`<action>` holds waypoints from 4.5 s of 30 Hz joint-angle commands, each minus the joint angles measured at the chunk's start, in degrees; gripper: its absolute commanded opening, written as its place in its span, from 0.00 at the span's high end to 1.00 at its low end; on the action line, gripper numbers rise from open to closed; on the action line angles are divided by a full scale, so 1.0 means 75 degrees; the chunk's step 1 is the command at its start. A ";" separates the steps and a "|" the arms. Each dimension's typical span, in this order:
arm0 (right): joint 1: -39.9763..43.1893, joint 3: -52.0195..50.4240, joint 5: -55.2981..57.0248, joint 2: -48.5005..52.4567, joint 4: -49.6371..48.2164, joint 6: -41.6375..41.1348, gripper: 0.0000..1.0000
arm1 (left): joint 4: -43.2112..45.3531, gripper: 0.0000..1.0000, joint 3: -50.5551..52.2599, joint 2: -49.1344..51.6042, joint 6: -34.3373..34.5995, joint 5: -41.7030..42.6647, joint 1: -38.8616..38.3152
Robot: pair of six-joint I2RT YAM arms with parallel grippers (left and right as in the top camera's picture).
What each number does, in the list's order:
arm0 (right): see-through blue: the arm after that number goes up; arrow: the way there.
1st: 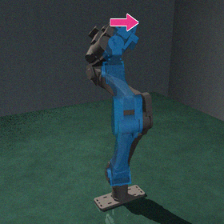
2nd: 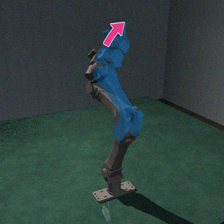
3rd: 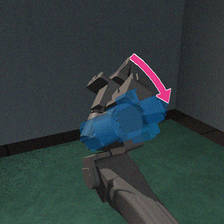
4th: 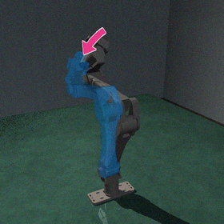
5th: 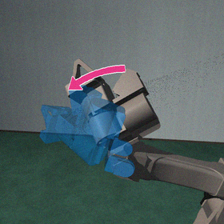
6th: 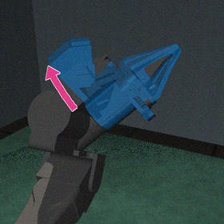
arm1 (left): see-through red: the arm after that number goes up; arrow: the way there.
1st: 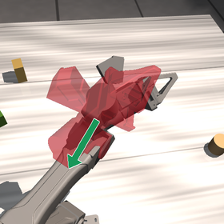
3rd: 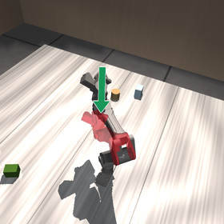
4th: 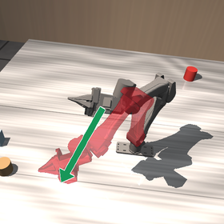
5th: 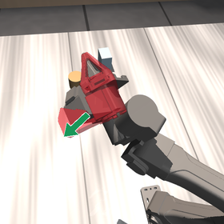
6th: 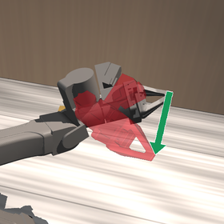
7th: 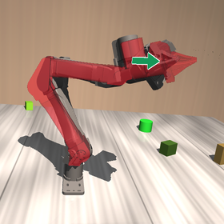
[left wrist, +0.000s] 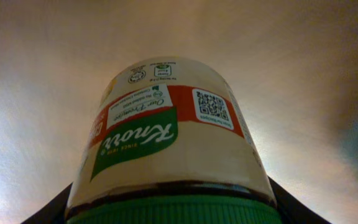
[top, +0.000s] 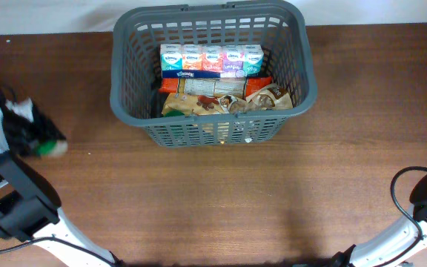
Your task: Pack container
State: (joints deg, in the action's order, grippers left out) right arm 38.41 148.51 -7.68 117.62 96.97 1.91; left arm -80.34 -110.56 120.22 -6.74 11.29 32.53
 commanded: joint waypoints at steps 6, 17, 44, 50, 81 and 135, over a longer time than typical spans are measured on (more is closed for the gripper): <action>-0.0017 -0.0047 -0.0096 -0.0102 0.0020 -0.0009 0.01 | -0.0248 0.98 -0.4494 -0.1594 -0.1585 0.1950 -0.1539; -0.0017 -0.0047 -0.0096 -0.0102 0.0020 -0.0009 0.01 | -0.0813 0.98 -0.5933 -0.2025 -0.3351 0.1026 -0.5386; -0.0017 -0.0047 -0.0096 -0.0102 0.0020 -0.0009 0.01 | -0.2186 0.98 -0.2393 -0.0122 -0.2101 -0.1772 -0.6668; -0.0017 -0.0047 -0.0096 -0.0102 0.0023 -0.0009 0.01 | -0.2183 0.98 -0.1973 -0.0122 -0.2110 -0.1880 -0.6668; -0.0017 -0.0047 -0.0096 -0.0102 0.0020 -0.0012 0.01 | -0.2180 0.01 -0.6152 -0.0335 -0.0122 -0.3497 -0.6137; -0.5202 -1.1744 0.0685 -1.1243 -0.8125 0.0364 0.01 | -0.1585 0.01 -0.5764 -0.0245 0.1702 -0.2133 -0.1314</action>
State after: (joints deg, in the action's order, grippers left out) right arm -2.61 74.39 -4.10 41.30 39.09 4.40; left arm -92.31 -154.17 118.52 5.67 -4.89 22.48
